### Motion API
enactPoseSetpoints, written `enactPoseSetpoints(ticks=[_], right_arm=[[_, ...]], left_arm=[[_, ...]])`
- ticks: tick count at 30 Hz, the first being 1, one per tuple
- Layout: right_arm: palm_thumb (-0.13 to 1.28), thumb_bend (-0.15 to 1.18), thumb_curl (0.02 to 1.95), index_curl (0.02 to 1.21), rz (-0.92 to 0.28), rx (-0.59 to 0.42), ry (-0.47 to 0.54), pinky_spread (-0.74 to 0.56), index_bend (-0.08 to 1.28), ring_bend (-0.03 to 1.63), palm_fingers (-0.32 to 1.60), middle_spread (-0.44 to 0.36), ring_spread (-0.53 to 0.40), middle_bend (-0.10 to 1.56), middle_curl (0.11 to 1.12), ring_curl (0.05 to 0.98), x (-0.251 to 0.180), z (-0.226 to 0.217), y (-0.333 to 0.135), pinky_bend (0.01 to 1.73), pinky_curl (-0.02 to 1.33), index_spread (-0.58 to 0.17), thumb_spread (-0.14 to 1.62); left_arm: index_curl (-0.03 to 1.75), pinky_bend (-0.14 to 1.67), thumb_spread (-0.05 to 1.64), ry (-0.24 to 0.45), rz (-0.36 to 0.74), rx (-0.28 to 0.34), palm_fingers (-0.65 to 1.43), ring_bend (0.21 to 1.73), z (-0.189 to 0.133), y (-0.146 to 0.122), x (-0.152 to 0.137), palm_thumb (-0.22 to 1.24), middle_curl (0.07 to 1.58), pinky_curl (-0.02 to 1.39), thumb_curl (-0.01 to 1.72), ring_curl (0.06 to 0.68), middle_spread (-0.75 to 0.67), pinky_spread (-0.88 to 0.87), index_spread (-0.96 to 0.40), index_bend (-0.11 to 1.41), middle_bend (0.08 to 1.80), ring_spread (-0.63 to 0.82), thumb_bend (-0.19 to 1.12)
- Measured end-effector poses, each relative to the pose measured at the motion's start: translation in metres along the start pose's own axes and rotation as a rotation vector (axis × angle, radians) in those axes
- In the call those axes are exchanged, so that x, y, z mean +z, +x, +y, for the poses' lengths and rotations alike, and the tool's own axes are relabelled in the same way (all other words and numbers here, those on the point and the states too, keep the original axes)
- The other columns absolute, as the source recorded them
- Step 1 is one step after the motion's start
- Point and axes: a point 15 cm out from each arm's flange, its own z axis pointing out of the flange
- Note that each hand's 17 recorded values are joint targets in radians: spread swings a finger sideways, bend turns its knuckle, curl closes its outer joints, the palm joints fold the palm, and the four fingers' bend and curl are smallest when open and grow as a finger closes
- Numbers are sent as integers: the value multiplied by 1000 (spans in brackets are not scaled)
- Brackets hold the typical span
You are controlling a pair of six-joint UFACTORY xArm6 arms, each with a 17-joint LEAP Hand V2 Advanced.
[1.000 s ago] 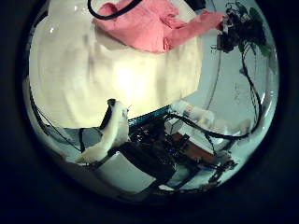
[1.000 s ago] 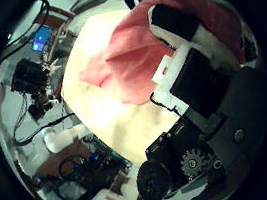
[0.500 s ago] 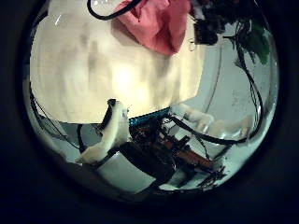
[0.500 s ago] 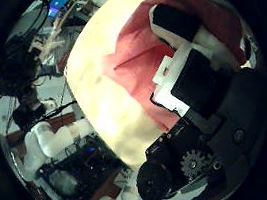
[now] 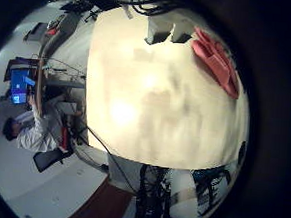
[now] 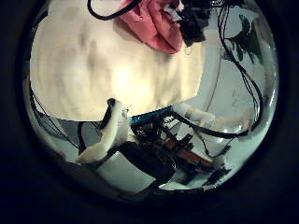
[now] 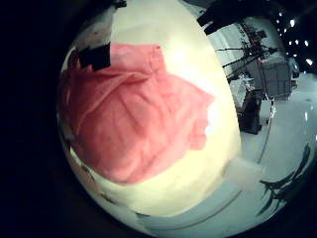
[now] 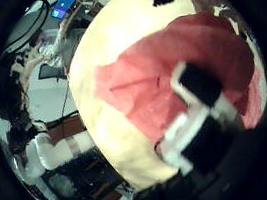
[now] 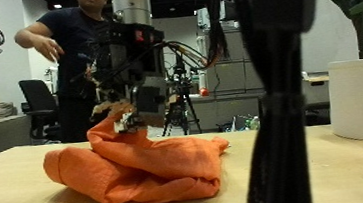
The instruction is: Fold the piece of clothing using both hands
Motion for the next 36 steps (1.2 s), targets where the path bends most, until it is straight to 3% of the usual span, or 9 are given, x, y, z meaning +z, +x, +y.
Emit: enactPoseSetpoints(ticks=[3, 7, 11, 15, 19, 25, 36], right_arm=[[799, -24, 535, 589, -13, 4, 60, -96, 264, 990, -6, -85, -171, 597, 584, 528, -35, -4, -1, 938, 621, -399, 1306], [773, -21, 510, 525, 1, 14, 123, 139, 243, 875, 25, -33, -71, 541, 531, 458, -88, 3, 8, 873, 565, -400, 1266], [769, -17, 494, 496, -11, 46, 92, 271, 247, 787, 20, -2, 9, 502, 495, 415, -118, 31, 13, 801, 519, -391, 1240], [759, -19, 476, 470, -53, 95, -15, 385, 255, 677, 6, 31, 109, 445, 454, 364, -138, 79, 13, 706, 459, -357, 1229], [717, -24, 449, 444, -84, 183, -114, 422, 237, 567, -27, 61, 169, 382, 415, 316, -166, 137, 24, 606, 402, -327, 1237], [651, -26, 398, 411, -99, 289, -171, 426, 195, 433, -34, 104, 225, 285, 368, 266, -203, 199, 31, 488, 346, -299, 1257], [552, -17, 304, 344, -182, 445, -347, 403, 167, 306, -17, 137, 265, 194, 335, 231, -175, 296, -5, 357, 305, -297, 1298]], left_arm=[[224, 373, 1185, 4, -1, 3, -33, 462, 0, 1, -1, 537, 299, 313, 309, 223, 376, 520, 200, 142, 190, 577, -17], [224, 374, 1185, 13, -4, 15, -33, 462, 0, 5, -4, 537, 299, 314, 309, 223, 376, 519, 200, 142, 190, 577, -17], [226, 371, 1185, 35, -12, 31, -29, 467, -1, 11, -13, 537, 300, 314, 309, 224, 369, 517, 200, 142, 193, 572, -17], [229, 367, 1181, 47, -18, 58, -20, 470, 1, 23, -21, 535, 303, 313, 308, 224, 364, 507, 199, 146, 195, 571, -18], [234, 366, 1177, 42, -19, 77, -14, 471, 7, 38, -29, 532, 307, 313, 307, 225, 360, 503, 193, 149, 197, 569, -18], [244, 363, 1173, 16, -34, 120, -8, 466, 15, 75, -39, 527, 313, 313, 308, 224, 354, 507, 191, 155, 197, 569, -18], [268, 353, 1165, 7, -45, 171, 10, 457, 12, 128, -55, 516, 317, 312, 310, 221, 348, 507, 181, 162, 197, 567, -18]])
